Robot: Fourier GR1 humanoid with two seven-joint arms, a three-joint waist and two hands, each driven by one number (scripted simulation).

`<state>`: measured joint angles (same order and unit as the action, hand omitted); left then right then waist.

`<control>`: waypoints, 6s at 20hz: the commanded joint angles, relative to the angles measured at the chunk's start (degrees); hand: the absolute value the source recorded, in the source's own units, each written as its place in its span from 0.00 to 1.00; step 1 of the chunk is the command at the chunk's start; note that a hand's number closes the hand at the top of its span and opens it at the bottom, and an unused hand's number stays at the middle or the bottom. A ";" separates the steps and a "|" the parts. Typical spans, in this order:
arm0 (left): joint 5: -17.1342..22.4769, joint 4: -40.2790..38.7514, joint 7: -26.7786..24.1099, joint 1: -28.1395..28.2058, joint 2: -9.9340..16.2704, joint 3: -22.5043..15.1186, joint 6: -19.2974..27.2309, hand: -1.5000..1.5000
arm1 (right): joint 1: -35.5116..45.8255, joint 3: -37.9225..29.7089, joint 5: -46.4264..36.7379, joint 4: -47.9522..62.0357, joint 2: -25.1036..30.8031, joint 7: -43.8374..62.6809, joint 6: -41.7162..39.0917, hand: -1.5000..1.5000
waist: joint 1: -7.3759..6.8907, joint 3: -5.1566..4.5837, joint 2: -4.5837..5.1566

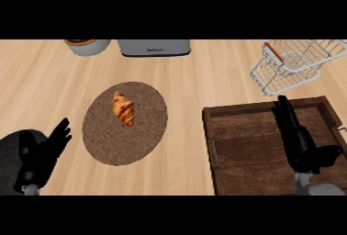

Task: Pick the bell pepper from the tray and place it in the tiered basket

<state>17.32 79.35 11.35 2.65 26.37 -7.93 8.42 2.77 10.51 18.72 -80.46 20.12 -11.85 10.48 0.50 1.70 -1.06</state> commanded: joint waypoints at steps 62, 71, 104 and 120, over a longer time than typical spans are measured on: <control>-14.41 6.68 -12.23 -13.83 -14.71 -8.34 12.13 0.50 | 13.42 -22.88 -28.32 -51.23 36.24 -6.35 -77.21 0.00 | -2.16 -1.06 2.17; -14.20 9.29 -11.17 -11.56 -13.55 -7.79 11.83 0.50 | 7.96 -19.26 -41.87 -48.70 42.90 -17.58 -64.18 0.00 | -2.34 -1.01 1.75; -15.92 6.20 -9.37 -15.20 -14.92 -1.53 7.70 0.50 | 15.44 1.40 -78.32 8.05 33.61 -56.57 -12.36 0.00 | -1.14 -1.68 1.27; -20.37 4.16 -11.08 -13.86 -19.38 -1.60 7.82 0.50 | 14.71 2.93 -83.15 2.69 29.33 -51.25 -17.60 0.00 | -0.47 -1.72 1.08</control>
<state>-2.70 86.63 1.66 -9.70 7.88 -10.82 16.98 17.42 14.15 -62.92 -77.16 50.76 -59.63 -5.11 -0.14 0.00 0.03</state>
